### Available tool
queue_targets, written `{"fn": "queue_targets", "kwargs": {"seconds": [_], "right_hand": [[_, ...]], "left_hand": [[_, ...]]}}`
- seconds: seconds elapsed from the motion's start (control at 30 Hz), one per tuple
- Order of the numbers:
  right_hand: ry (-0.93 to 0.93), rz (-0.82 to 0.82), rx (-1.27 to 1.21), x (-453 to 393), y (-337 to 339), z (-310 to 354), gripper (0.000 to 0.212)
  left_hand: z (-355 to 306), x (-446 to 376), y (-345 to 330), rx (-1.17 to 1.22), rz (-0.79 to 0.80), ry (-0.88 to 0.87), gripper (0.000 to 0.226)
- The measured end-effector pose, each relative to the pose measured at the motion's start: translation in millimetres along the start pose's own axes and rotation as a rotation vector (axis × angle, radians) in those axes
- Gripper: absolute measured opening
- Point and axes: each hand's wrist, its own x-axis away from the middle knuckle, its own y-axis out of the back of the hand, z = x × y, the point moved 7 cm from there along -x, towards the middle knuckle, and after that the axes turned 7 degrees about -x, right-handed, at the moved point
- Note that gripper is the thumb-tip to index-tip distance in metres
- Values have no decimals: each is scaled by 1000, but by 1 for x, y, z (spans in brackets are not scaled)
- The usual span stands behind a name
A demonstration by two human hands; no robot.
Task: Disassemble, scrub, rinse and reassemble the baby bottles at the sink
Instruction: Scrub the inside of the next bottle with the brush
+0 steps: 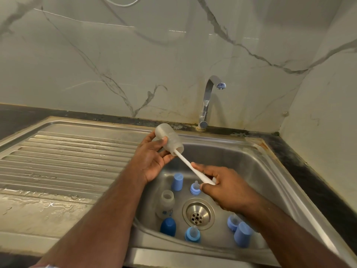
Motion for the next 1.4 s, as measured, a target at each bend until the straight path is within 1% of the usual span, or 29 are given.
{"fn": "queue_targets", "kwargs": {"seconds": [0.03, 0.07, 0.1, 0.13, 0.17, 0.23, 0.27, 0.3, 0.37, 0.43, 0.53, 0.57, 0.63, 0.7, 0.73, 0.8, 0.87, 0.93, 1.03, 1.1, 1.17, 1.23, 1.33, 1.4], "right_hand": [[16, -26, 96, -1, 3, 0, 59], [26, -53, 133, -1, 4, 1, 61], [29, -78, 112, 0, 5, 1, 61], [25, -97, 27, 0, 4, 0, 61], [20, -98, -111, 1, 2, -2, 60], [-6, -26, -410, 4, -3, -1, 58], [-15, 23, -492, 6, -6, 1, 57], [-23, 60, -498, 7, -8, 1, 57], [-54, 72, -370, 7, -10, -3, 55], [-62, 18, -193, 5, -6, -7, 54], [21, -45, 43, 3, 0, -3, 55], [41, -50, 85, 3, 0, -2, 56], [55, -41, 126, 3, 0, -1, 57], [44, -43, 115, 4, -1, -3, 56], [23, -44, 55, 3, -3, -6, 55], [-50, -26, -194, 4, -8, -11, 56], [-113, 6, -455, 3, -15, -12, 55], [-161, 31, -648, 3, -19, -9, 53], [-202, 73, -840, 4, -23, -5, 49], [-190, 105, -876, 5, -23, -2, 48], [-148, 147, -818, 7, -20, 1, 49], [-115, 171, -640, 10, -17, 2, 51], [-109, 126, -336, 11, -14, -2, 51], [-94, 49, -266, 9, -11, -3, 52]], "left_hand": [[0, 0, -1, 11, 2, 0, 54], [0, 0, -2, 22, 6, -3, 54], [0, -1, -2, 24, 7, -9, 54], [-1, -1, -2, 21, 6, -18, 54], [-1, -2, -2, 19, 5, -22, 55], [-2, -1, -2, 24, 13, -27, 57], [-3, -1, -2, 29, 18, -30, 58], [-4, -1, -2, 38, 18, -27, 59], [-3, -1, 0, 86, 3, -2, 54], [0, -1, 4, 144, -20, 37, 46], [6, 0, 3, 103, -40, 95, 39], [8, 0, 4, 50, -59, 108, 42], [10, -1, 7, -68, -105, 114, 55], [11, -2, 9, -129, -138, 104, 57], [11, -2, 9, -130, -154, 100, 53], [10, -3, 11, -105, -172, 85, 48], [7, -4, 12, -61, -153, 69, 46], [5, -3, 9, -28, -120, 62, 42], [3, 0, 2, 7, -74, 60, 35], [1, 1, 0, 30, -56, 57, 32], [1, 0, 2, 56, -59, 64, 39], [1, -2, 8, 71, -89, 56, 49], [1, -3, 12, 62, -119, 48, 38], [1, -3, 9, 45, -111, 46, 35]]}}
